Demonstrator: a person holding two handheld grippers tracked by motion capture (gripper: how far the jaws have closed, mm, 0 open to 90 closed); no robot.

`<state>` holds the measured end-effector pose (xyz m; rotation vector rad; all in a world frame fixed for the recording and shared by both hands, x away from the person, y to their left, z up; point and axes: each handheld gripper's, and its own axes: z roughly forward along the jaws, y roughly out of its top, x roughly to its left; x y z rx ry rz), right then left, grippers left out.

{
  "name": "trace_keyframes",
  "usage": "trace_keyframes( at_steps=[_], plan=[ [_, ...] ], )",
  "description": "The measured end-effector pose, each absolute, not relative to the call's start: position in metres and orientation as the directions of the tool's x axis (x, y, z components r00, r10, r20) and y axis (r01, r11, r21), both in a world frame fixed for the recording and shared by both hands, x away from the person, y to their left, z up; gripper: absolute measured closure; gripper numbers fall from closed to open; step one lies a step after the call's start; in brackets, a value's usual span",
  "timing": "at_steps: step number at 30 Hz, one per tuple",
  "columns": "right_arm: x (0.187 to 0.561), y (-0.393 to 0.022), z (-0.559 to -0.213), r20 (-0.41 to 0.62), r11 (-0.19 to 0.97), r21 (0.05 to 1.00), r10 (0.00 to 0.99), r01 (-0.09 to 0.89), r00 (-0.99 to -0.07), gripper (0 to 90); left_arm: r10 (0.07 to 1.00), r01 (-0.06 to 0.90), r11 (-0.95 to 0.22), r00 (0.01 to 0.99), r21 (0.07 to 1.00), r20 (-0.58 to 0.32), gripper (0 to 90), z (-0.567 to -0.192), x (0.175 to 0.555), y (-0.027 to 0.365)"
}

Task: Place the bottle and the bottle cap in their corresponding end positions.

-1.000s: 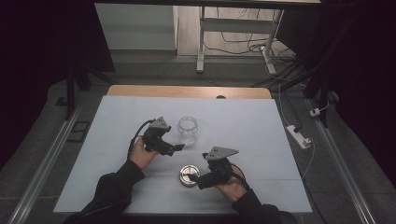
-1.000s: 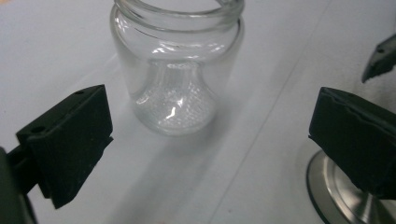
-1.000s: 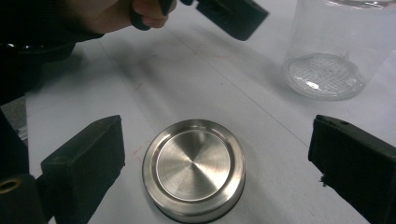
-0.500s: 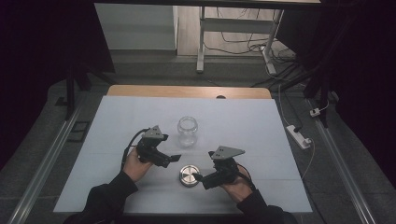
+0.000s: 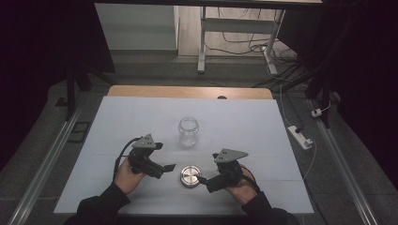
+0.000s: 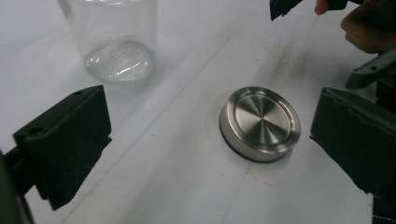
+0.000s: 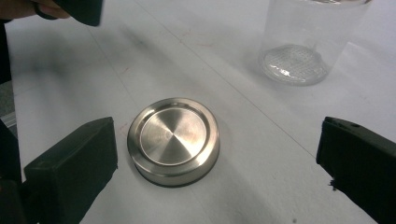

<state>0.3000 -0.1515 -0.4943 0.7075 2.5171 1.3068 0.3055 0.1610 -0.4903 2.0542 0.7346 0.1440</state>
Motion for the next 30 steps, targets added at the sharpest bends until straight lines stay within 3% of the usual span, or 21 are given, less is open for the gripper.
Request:
trace_keyframes(
  at_steps=[30],
  plan=[
    [0.281,-0.209,-0.481,0.006,0.449,0.817,0.62,0.362,-0.784,0.0,0.645,0.528,-0.296,0.725,0.796,-0.241,0.0,-0.497,0.246,0.232]
  ],
)
